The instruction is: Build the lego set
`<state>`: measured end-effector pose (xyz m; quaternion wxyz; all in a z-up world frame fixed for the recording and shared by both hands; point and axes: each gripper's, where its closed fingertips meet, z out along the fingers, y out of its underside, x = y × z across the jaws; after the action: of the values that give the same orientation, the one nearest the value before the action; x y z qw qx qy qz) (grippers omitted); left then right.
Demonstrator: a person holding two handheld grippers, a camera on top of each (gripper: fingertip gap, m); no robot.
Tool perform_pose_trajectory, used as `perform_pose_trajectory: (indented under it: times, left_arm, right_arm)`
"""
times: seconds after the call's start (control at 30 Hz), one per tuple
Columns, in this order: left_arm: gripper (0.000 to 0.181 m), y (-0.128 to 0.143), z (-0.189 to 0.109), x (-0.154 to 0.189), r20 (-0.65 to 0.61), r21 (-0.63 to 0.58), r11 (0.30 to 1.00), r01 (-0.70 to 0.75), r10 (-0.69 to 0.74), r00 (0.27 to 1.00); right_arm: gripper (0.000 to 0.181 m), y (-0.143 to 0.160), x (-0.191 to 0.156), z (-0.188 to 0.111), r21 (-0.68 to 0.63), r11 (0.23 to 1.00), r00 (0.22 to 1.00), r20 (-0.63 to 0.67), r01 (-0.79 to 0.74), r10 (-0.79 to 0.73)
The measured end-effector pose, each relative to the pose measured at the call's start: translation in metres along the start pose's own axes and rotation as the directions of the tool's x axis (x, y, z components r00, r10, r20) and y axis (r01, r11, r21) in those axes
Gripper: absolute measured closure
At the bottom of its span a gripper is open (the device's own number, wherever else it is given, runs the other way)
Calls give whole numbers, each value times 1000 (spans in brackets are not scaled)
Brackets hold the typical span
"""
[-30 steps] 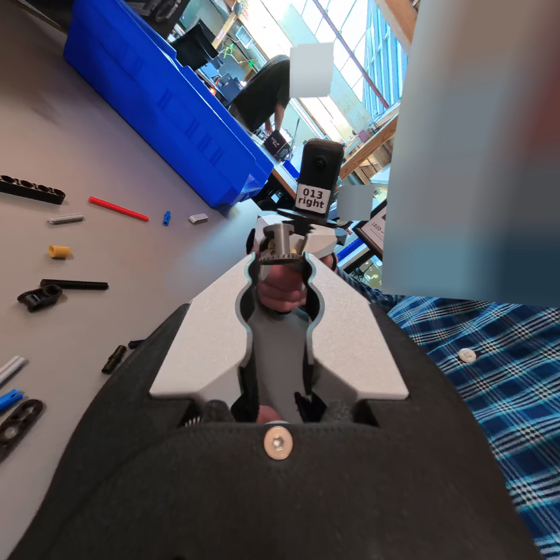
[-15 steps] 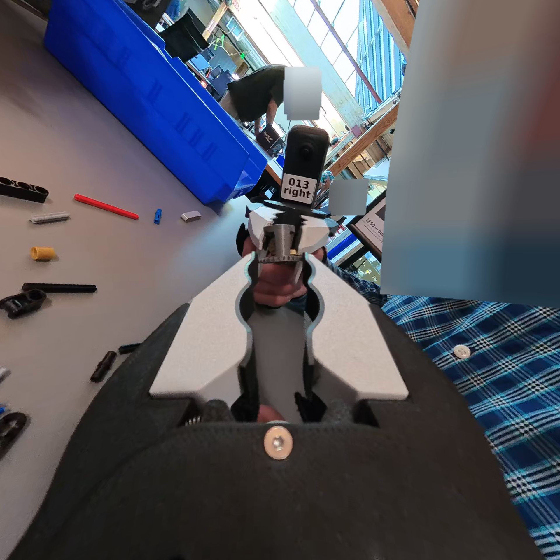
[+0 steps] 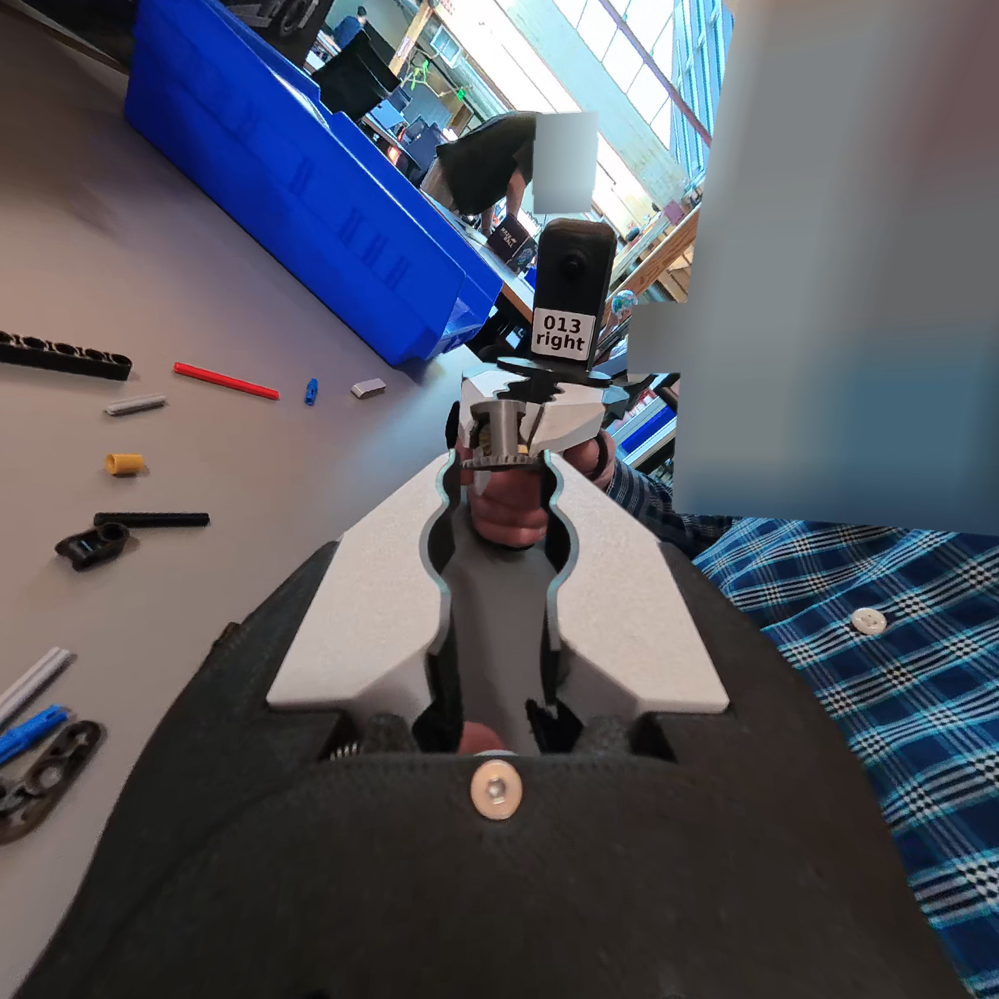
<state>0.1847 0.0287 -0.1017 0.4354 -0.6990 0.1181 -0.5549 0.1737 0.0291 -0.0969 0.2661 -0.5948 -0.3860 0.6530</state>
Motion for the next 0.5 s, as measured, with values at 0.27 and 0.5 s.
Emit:
perform_pose_trajectory:
  times: [0.27,0.5]
  left_arm:
    - [155,3,0,4,13,-83,990,-111,112,994]
    - [155,18,-1,3,29,-258,918,-300,318,948]
  right_arm:
    - [161,2,-5,-3,-52,988,989,33,145,-143]
    - [159,17,-6,-6,-219,932,957,50,288,-284]
